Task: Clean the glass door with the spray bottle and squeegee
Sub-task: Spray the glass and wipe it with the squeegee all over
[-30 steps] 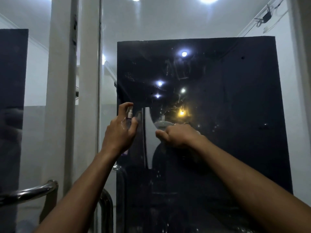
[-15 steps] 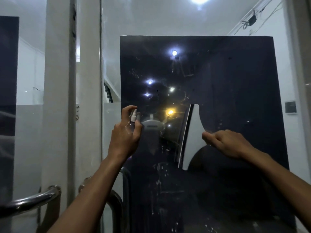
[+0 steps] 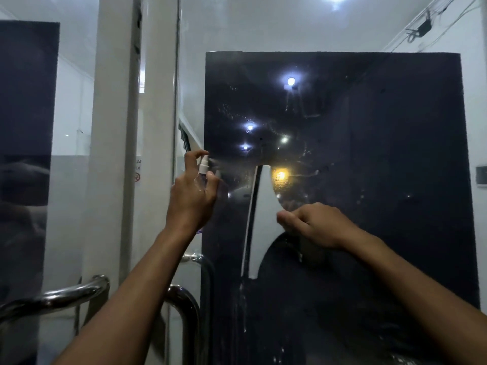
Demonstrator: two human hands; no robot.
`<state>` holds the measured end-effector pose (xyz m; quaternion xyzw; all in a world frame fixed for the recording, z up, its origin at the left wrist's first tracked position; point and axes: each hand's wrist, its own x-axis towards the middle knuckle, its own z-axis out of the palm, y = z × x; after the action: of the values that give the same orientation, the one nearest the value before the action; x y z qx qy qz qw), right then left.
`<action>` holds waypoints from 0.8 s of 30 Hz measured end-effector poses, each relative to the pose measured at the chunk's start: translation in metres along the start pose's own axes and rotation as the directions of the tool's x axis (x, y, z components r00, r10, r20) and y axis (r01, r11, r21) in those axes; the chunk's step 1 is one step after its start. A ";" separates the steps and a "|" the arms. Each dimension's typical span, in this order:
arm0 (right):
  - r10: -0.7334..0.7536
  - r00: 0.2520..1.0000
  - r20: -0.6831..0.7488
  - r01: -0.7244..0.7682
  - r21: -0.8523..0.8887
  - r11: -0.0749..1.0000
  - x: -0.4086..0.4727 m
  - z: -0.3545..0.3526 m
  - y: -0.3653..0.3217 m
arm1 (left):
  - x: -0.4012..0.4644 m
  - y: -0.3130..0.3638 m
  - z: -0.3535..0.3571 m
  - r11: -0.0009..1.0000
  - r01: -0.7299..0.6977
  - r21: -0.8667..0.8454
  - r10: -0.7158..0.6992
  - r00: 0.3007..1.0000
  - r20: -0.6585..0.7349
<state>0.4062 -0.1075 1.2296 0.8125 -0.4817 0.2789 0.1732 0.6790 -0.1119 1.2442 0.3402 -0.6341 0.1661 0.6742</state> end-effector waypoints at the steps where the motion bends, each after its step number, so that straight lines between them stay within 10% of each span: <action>1: -0.026 1.000 0.008 0.026 0.001 1.000 0.008 0.003 -0.009 | 0.000 0.000 0.000 1.000 0.010 -0.002 -0.010 1.000 -0.004; 12: 0.089 0.987 0.134 -0.082 -0.058 0.995 0.051 0.021 -0.010 | 0.000 -0.011 -0.014 1.000 0.017 -0.001 -0.017 0.995 0.103; 19: 0.251 0.968 -0.032 -0.251 -0.001 0.968 0.000 0.006 0.060 | -0.005 -0.025 -0.023 1.000 0.018 0.011 -0.020 0.990 0.140; 24: 0.112 0.990 -0.085 -0.114 -0.015 0.993 0.020 0.014 0.014 | -0.003 -0.026 -0.022 1.000 0.021 0.018 -0.023 0.986 0.164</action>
<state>0.4052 -0.1354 1.2315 0.7697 -0.5221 0.3172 0.1854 0.7120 -0.1151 1.2352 0.3652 -0.6822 0.1354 0.6188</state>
